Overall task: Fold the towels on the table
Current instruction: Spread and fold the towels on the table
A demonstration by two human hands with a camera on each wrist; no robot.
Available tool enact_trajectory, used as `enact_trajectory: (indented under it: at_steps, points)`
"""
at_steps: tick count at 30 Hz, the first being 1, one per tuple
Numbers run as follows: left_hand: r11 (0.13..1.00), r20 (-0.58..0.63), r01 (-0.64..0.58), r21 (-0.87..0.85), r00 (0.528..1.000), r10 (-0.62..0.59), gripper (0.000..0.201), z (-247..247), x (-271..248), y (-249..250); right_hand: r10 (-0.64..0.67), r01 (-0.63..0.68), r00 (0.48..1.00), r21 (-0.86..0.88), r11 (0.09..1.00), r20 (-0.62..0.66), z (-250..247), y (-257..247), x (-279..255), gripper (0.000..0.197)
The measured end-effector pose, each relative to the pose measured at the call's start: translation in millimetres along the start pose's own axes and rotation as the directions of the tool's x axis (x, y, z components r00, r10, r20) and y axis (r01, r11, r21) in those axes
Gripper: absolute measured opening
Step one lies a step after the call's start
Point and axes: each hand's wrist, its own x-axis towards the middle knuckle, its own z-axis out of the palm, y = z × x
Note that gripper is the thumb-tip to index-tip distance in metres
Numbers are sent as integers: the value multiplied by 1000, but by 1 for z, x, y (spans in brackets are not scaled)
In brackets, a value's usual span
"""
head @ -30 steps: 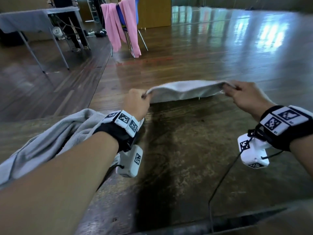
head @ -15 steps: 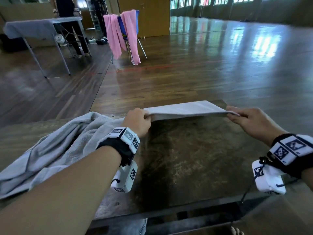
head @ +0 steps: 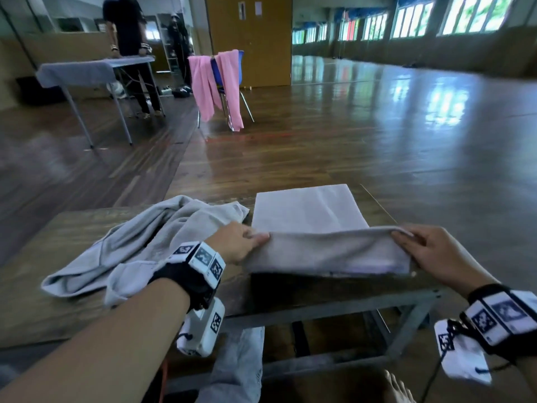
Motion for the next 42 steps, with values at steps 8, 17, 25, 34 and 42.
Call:
enact_trajectory:
  at_steps: [8,17,25,34,42]
  points:
    - [983,249,167,-70,958,-145,53,6,-39,-18,175,-155,941,-91,984,290,13,0,-13,15]
    - [971,-201,-53,-233,980,6,44,31,-19,-22,68,-54,994,-161,986,82,30,2,0,30]
    - [989,-46,46,143,998,-40,46,58,-19,-36,176,-22,890,-347,938,421,52,-4,0,45]
    - [996,-290,71,-49,953,-82,52,23,-6,-24,62,-12,978,-246,969,199,22,-23,18,32]
    - [997,-424,-64,-50,905,37,35,25,69,-22,48,-59,998,-260,964,-49,48,4,82,15]
